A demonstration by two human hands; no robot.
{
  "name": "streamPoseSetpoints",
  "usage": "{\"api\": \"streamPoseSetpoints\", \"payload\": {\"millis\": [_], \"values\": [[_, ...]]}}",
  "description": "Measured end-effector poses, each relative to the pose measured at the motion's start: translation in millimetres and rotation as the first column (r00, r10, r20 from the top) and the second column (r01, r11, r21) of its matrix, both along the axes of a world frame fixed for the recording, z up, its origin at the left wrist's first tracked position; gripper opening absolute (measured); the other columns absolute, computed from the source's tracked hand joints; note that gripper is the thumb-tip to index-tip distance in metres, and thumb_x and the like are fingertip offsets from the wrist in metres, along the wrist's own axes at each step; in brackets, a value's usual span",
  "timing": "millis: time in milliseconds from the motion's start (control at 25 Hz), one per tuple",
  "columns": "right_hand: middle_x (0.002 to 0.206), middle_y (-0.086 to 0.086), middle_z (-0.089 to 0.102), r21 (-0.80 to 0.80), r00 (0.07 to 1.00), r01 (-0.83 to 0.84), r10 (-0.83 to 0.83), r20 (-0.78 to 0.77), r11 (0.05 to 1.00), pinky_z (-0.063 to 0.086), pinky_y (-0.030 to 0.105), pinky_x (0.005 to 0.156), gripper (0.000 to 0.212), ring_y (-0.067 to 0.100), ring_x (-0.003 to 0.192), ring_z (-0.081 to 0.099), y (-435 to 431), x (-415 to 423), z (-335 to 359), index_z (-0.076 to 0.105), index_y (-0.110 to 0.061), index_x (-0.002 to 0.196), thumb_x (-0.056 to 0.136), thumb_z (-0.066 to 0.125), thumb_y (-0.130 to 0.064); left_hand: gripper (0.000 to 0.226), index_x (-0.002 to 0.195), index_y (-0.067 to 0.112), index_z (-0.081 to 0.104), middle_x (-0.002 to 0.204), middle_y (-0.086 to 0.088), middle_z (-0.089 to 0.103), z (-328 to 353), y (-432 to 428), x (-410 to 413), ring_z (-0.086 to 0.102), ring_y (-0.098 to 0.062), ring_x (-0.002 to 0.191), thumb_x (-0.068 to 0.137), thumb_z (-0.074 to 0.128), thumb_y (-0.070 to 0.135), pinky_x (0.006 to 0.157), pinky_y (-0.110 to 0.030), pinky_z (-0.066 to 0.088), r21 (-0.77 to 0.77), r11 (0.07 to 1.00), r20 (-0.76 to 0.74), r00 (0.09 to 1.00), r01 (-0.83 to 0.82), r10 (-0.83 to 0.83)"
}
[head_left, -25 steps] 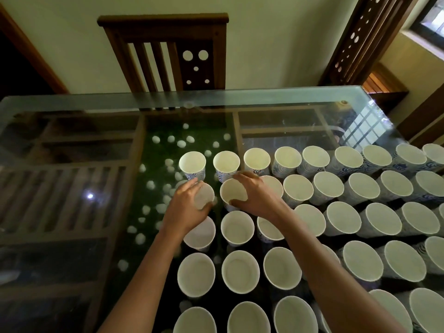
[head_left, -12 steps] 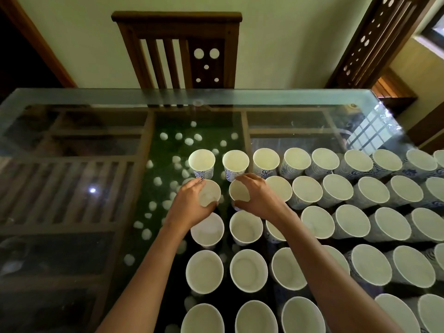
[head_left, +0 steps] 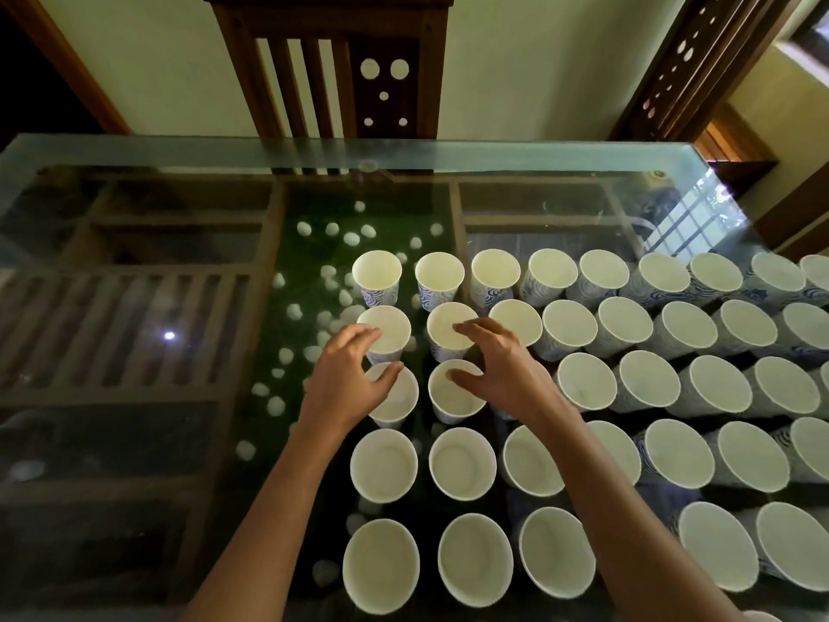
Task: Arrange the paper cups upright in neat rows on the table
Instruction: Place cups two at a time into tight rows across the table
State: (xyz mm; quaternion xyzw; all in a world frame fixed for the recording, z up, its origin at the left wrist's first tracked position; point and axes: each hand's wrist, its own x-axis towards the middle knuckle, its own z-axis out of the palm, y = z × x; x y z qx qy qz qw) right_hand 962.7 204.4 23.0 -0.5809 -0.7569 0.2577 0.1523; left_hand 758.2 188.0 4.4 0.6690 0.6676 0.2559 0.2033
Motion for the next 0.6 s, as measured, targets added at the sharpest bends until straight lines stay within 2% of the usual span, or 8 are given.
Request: {"api": "streamPoseSetpoints", "payload": {"millis": [80,160,360,600], "values": [[0.141,0.002,0.044,-0.007,0.996,0.002,-0.001,0.087,1.000,0.042,0.031,0.089,0.063,0.023,0.123,0.046,-12.7,2.6,0.3,0.045,-0.017,0.135,0.079,0.073,-0.026,0.060,0.124,0.008,0.057,0.130,-0.008,0.053,-0.2,-16.5,2.0,0.050,-0.023,0.119,0.074,0.074,0.037,0.097,-0.031,0.040,-0.004,1.000,0.008,1.000,0.005,-0.005],[0.137,0.003,0.048,0.004,0.995,-0.012,0.012,0.096,1.000,0.040,0.027,0.085,0.062,0.024,0.121,0.047,-20.4,2.3,-0.9,0.049,-0.016,0.132,0.076,0.075,-0.027,0.064,0.123,0.010,0.058,0.129,-0.006,0.054,-0.5,-26.3,5.3,0.050,-0.022,0.118,0.070,0.077,0.040,0.096,-0.030,0.040,-0.017,1.000,0.004,1.000,0.024,-0.024],[0.135,0.009,0.050,-0.008,0.999,-0.029,0.030,0.034,1.000,0.045,0.038,0.090,0.063,0.028,0.117,0.050,-29.3,-2.3,-0.3,0.051,-0.012,0.130,0.073,0.077,-0.023,0.072,0.130,0.016,0.052,0.134,-0.001,0.049,-0.5,-34.7,13.6,0.044,-0.017,0.122,0.068,0.078,0.042,0.100,-0.027,0.034,-0.083,0.996,-0.016,0.999,0.037,-0.039],[0.134,0.008,0.050,-0.015,0.997,-0.057,0.057,0.042,0.998,0.044,0.034,0.089,0.063,0.028,0.117,0.050,-31.0,-6.7,-0.2,0.050,-0.012,0.130,0.074,0.076,-0.023,0.069,0.127,0.013,0.055,0.130,-0.004,0.053,-5.3,-33.6,8.6,0.047,-0.019,0.118,0.067,0.079,0.039,0.097,-0.028,0.038,-0.080,0.997,-0.042,0.999,0.014,-0.017]]}}
